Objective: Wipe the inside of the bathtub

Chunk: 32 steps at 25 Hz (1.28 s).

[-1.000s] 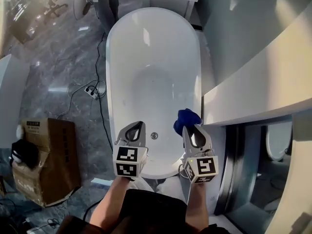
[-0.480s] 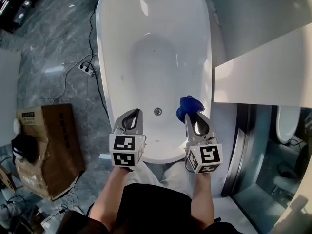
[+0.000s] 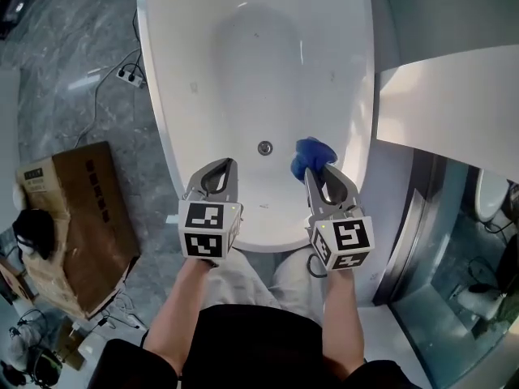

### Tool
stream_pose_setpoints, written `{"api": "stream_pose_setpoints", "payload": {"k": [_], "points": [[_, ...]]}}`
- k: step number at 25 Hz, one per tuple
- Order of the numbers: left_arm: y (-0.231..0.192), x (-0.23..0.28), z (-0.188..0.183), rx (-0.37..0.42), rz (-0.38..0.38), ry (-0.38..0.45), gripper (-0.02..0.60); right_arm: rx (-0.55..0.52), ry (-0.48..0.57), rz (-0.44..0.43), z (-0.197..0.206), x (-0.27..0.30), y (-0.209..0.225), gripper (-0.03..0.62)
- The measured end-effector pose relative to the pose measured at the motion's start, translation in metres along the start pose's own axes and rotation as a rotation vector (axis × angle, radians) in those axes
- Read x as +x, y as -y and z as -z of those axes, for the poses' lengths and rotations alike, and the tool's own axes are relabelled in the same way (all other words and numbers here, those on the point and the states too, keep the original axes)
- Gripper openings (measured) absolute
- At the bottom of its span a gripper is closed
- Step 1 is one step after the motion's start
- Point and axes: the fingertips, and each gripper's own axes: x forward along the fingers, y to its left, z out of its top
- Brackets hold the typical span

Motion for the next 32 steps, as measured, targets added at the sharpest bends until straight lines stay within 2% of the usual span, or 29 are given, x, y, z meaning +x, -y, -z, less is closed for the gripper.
{"api": "stream_pose_setpoints", "payload": {"k": [13, 20, 23, 32], "points": [[-0.013, 0.072, 0.076, 0.012, 0.079, -0.123, 0.005, -0.008, -0.102, -0.074, 0.076, 0.079, -0.011, 0.080], [-0.035, 0.122, 0.099, -0.039, 0.079, -0.157, 0.005, 0.016, -0.142, -0.090, 0.121, 0.126, -0.005, 0.080], [-0.040, 0.143, 0.104, -0.030, 0.096, -0.158, 0.005, 0.015, -0.153, -0.094, 0.138, 0.146, 0.001, 0.080], [-0.045, 0.188, 0.146, -0.046, 0.110, -0.230, 0.005, 0.025, -0.212, -0.117, 0.179, 0.186, 0.002, 0.080]]}}
